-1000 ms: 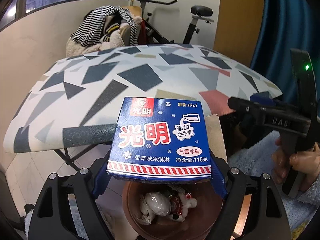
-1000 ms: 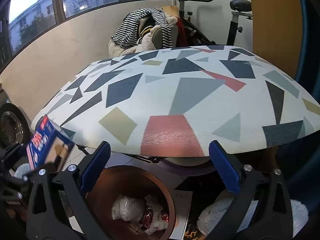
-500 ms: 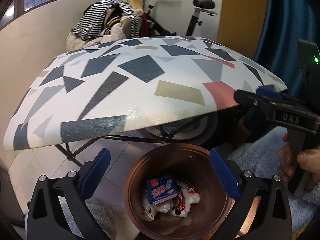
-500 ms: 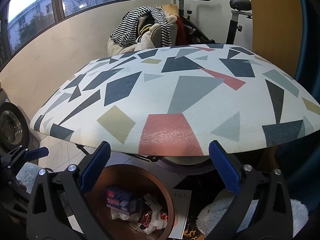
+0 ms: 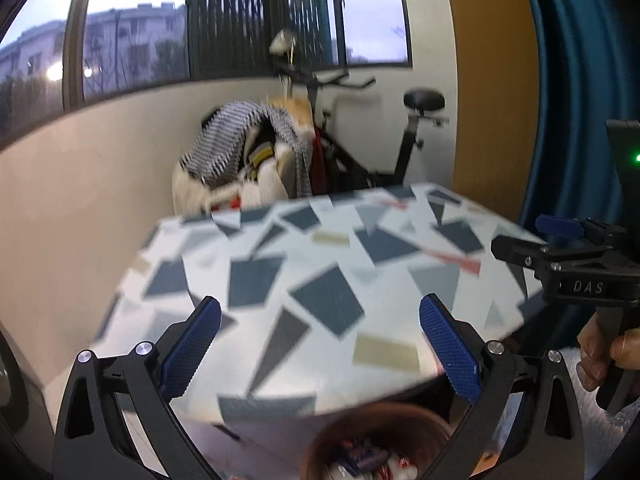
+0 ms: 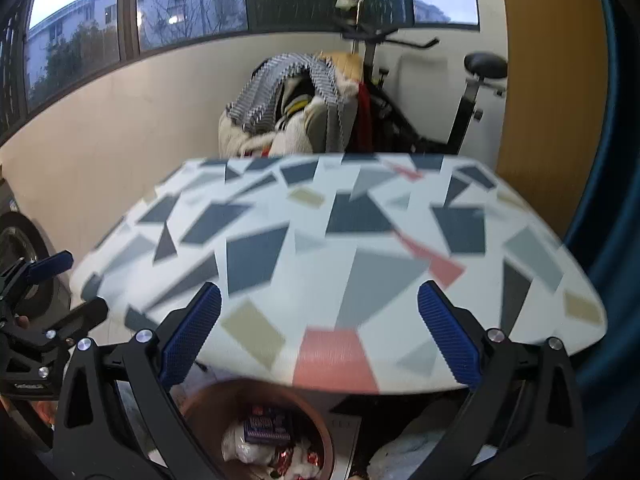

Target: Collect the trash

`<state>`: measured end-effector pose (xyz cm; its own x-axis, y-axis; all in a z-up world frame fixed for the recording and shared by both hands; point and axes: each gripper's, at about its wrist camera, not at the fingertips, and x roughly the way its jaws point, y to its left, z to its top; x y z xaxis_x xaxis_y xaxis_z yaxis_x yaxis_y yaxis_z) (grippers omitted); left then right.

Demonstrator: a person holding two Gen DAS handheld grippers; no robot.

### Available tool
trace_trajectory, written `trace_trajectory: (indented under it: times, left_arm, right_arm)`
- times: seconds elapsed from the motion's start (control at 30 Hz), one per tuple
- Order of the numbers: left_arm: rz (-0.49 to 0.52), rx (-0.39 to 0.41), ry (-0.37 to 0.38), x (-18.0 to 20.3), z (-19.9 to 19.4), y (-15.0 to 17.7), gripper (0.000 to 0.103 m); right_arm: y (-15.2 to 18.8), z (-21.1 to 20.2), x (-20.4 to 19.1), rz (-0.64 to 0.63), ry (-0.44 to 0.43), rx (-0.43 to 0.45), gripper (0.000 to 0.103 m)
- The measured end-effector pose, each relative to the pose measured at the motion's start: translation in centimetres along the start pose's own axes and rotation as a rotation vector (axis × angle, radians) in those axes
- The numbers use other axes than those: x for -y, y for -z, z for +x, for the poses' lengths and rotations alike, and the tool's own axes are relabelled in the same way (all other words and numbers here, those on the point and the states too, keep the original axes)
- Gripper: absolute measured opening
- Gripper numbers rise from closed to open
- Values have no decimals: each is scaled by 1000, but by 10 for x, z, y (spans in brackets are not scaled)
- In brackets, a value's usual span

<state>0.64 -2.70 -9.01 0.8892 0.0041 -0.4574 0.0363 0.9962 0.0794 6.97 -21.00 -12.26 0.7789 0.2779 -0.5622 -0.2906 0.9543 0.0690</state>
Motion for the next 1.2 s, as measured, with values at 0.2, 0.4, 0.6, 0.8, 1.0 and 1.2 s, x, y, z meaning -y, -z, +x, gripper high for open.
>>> trace_trajectory:
  times: [0.2, 0.4, 0.6, 0.8, 1.0, 1.2]
  left_arm:
    - [-13, 73, -36, -4, -24, -39, 97]
    - [-50, 91, -24, -12, -37, -56, 97]
    - [-47, 100, -49, -13, -42, -60, 97]
    - [-62, 90, -64, -17, -43, -60, 97]
    - [-62, 78, -68, -20, -44, -58, 97]
    - [-50, 75, -81, -17, -44, -55, 97]
  right_arm:
    - [-47, -29, -7, -18, -14, 49, 97]
    - [-75, -46, 0, -20, -24, 63, 97]
    - [-89, -62, -2, -21, -28, 72, 97]
    - [-90, -67, -2, -18, -31, 74, 97]
    - [-87, -69, 1, -13, -30, 70, 97]
    - [-87, -70, 6, 0, -28, 59, 97]
